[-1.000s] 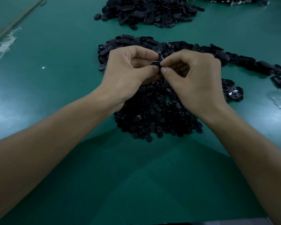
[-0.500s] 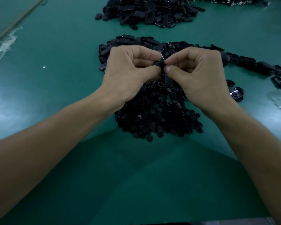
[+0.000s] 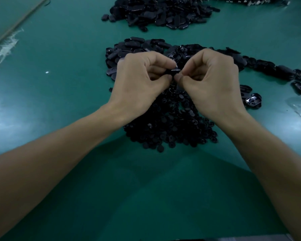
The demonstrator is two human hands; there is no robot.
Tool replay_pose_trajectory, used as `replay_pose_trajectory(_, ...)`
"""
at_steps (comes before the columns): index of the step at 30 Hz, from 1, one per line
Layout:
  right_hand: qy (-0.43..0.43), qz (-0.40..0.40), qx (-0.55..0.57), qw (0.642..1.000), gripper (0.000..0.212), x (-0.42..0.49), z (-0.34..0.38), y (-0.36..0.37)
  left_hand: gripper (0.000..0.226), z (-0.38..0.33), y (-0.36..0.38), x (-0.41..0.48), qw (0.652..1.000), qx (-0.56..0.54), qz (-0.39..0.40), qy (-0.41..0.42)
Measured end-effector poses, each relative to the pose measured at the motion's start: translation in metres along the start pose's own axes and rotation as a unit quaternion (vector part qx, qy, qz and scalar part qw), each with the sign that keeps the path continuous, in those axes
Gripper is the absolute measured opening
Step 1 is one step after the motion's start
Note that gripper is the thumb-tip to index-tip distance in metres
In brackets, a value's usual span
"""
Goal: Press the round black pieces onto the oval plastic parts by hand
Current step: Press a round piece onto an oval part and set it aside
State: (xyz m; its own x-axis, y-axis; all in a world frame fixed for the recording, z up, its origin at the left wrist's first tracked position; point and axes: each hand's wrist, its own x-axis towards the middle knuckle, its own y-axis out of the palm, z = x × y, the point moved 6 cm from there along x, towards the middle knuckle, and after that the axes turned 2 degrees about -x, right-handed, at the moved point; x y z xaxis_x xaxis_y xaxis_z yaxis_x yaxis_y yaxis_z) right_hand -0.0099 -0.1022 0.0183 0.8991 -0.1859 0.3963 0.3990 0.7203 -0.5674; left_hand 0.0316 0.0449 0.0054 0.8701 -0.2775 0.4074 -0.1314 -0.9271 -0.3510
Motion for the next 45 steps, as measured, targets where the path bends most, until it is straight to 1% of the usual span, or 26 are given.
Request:
replay_pose_trajectory(3,0.002,-0.006,-0.003,1.0,0.03,-0.001,0.001,0.0,0.028,-0.005,-0.002,-0.001,0.999,0.036,-0.012,0.026)
replay_pose_trajectory(6,0.001,0.003,0.0,1.0,0.029,-0.002,0.003,0.002,0.022,-0.004,-0.004,-0.001,0.998,0.047,-0.018,0.031)
replay_pose_trajectory(14,0.01,0.06,0.049,0.997,0.018,-0.001,-0.002,0.003,0.019,-0.003,-0.003,0.0,0.996,0.063,-0.008,0.057)
replay_pose_trajectory(19,0.011,0.105,0.075,0.992,0.022,0.0,-0.005,0.008,0.021,0.001,-0.003,0.001,0.997,0.058,0.003,0.06)
replay_pose_trajectory(22,0.0,0.098,0.051,0.994,0.018,0.002,-0.006,0.006,0.023,0.001,-0.002,0.002,0.997,0.048,0.011,0.067)
replay_pose_trajectory(24,-0.016,0.078,0.025,0.997,0.013,0.002,-0.006,0.002,0.023,0.001,-0.001,0.002,0.997,0.039,0.019,0.066)
replay_pose_trajectory(27,-0.043,0.063,-0.012,0.997,0.018,0.005,-0.006,-0.003,0.026,0.003,-0.001,0.003,0.999,-0.009,0.031,0.042)
replay_pose_trajectory(32,-0.04,0.099,0.035,0.994,0.013,0.007,-0.01,-0.002,0.027,0.008,0.0,0.006,0.991,-0.119,0.065,-0.019)
replay_pose_trajectory(36,-0.035,0.087,0.045,0.995,0.009,0.007,-0.011,-0.002,0.026,0.014,0.005,0.005,0.979,-0.171,0.078,-0.073)
replay_pose_trajectory(39,-0.023,0.081,0.046,0.995,0.005,0.008,-0.013,-0.003,0.022,0.018,0.005,0.004,0.974,-0.184,0.081,-0.1)
replay_pose_trajectory(42,-0.011,0.078,0.061,0.995,0.007,0.008,-0.014,-0.002,0.016,0.017,0.005,0.005,0.978,-0.169,0.077,-0.091)
replay_pose_trajectory(45,0.0,0.09,0.07,0.993,0.008,0.007,-0.015,-0.002,0.016,0.015,0.004,0.005,0.981,-0.162,0.074,-0.082)
